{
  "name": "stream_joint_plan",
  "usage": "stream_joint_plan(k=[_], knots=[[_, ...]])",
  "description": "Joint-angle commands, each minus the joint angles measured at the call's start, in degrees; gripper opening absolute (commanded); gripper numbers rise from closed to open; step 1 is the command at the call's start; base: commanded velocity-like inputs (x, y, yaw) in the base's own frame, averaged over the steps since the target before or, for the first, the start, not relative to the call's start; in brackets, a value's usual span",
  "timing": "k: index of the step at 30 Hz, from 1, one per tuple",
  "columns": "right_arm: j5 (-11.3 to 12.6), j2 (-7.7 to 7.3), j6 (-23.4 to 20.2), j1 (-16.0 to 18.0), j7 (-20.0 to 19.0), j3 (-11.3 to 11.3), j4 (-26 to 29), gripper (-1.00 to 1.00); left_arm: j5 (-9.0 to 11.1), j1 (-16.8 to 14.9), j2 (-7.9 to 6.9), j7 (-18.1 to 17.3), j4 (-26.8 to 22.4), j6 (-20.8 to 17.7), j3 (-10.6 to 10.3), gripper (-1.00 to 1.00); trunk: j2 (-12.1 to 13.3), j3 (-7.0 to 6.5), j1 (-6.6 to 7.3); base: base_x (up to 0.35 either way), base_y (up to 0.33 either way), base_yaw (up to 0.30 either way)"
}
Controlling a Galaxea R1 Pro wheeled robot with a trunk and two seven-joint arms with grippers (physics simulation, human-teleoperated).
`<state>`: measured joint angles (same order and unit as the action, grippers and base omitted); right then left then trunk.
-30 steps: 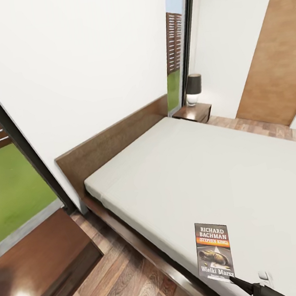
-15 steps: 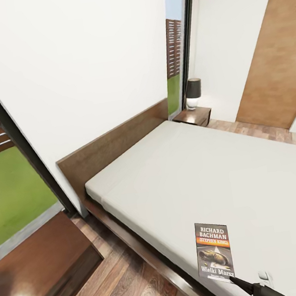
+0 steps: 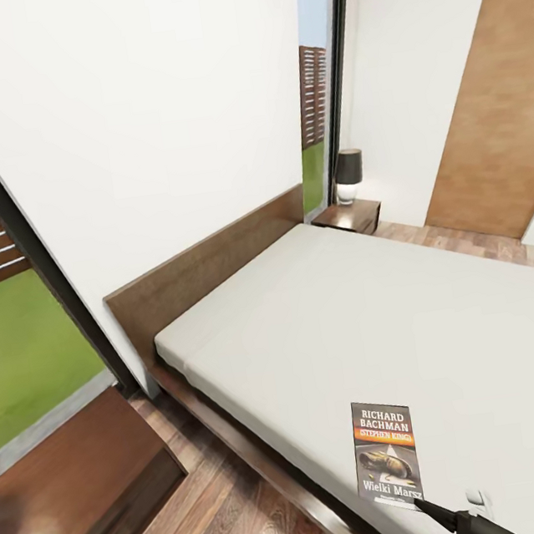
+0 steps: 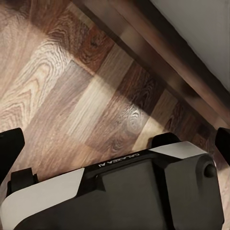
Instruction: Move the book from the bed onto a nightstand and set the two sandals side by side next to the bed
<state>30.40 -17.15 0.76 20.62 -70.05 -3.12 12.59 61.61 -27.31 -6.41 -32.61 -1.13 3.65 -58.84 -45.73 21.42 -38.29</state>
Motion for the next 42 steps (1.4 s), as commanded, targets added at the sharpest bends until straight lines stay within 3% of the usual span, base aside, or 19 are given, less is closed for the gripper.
stream_joint_plan(k=[1, 42], knots=[[-0.3, 0.02, 0.1, 0.0, -0.2, -0.3, 0.0, -1.0, 0.2, 0.0, -0.02, -0.1, 0.0, 0.3, -0.5, 1.0, 0.0, -0.03, -0.01, 0.0, 0.0, 0.0], [-0.3, 0.19, 0.4, 0.0, -0.1, -0.3, -0.1, -1.0, 0.2, 0.0, 0.08, -0.2, 0.0, 0.3, -0.5, 1.0, 0.0, -3.85, -0.01, 0.0, 0.0, 0.0]])
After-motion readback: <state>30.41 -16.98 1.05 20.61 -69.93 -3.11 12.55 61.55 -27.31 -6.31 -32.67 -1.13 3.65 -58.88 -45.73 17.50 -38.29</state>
